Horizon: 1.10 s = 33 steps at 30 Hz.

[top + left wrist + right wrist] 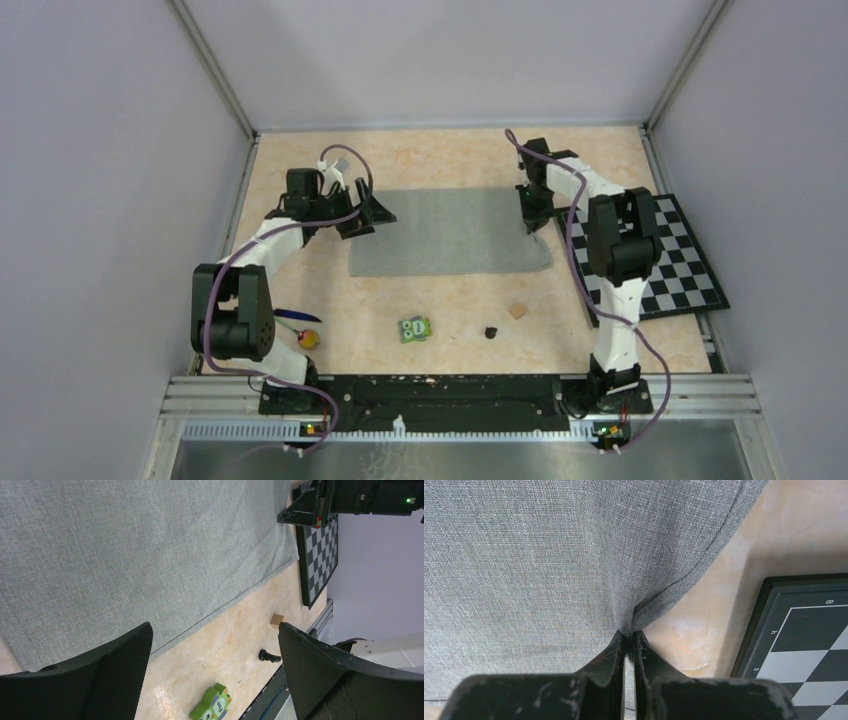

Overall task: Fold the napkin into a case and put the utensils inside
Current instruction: Pick up the rectangle-folded napkin from the center of the board, then fold the rectangle-folded napkin at the center of the board.

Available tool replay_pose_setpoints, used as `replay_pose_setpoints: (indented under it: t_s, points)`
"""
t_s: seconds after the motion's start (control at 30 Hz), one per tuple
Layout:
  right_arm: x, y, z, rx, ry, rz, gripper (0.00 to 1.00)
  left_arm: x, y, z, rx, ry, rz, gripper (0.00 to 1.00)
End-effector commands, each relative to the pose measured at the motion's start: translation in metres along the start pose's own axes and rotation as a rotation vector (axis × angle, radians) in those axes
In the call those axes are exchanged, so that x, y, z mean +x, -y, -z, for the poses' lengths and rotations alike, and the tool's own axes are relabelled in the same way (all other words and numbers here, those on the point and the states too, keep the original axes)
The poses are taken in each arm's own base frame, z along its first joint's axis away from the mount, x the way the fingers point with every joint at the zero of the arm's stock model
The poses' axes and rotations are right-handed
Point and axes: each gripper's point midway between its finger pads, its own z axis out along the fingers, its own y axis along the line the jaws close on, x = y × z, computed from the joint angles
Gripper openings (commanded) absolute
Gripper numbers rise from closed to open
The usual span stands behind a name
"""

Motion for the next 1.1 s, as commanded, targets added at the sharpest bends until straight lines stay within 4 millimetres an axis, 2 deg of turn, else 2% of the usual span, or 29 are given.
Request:
replay_pose_setpoints:
  t_s: [0.0, 0.1, 0.27, 0.4, 0.47, 0.63, 0.83, 0.97, 1.07]
  points:
    - [-0.025, -0.01, 0.005, 0.003, 0.122, 0.053, 0.0, -0.011, -0.006, 0.004, -0.042, 0.049, -0.02, 0.99]
    - [-0.037, -0.019, 0.022, -0.043, 0.17, 0.065, 0.0, -0.011, -0.024, -0.001, -0.116, 0.056, 0.026, 0.99]
    - [-0.045, -0.023, 0.048, -0.076, 0.23, 0.089, 0.0, -0.006, -0.045, -0.012, -0.174, 0.053, 0.141, 0.98]
    - [-0.052, -0.009, 0.068, -0.009, 0.299, 0.097, 0.0, -0.001, -0.063, -0.016, -0.25, 0.074, 0.232, 0.98]
    - [-0.054, -0.001, 0.074, 0.021, 0.325, 0.104, 0.0, 0.005, -0.064, -0.024, -0.242, 0.068, 0.258, 0.98]
    - [-0.063, 0.017, 0.085, 0.059, 0.378, 0.098, 0.0, 0.029, -0.057, -0.049, -0.229, -0.002, 0.251, 0.99]
    - [-0.067, 0.042, 0.096, 0.145, 0.39, 0.158, 0.0, 0.054, -0.026, -0.075, -0.181, -0.074, 0.195, 0.99]
    - [-0.068, 0.041, 0.107, 0.143, 0.424, 0.185, 0.0, 0.052, 0.0, -0.073, -0.104, -0.088, 0.162, 0.99]
    - [-0.068, 0.028, 0.111, 0.124, 0.439, 0.206, 0.0, 0.034, 0.022, -0.061, -0.056, -0.056, 0.096, 0.99]
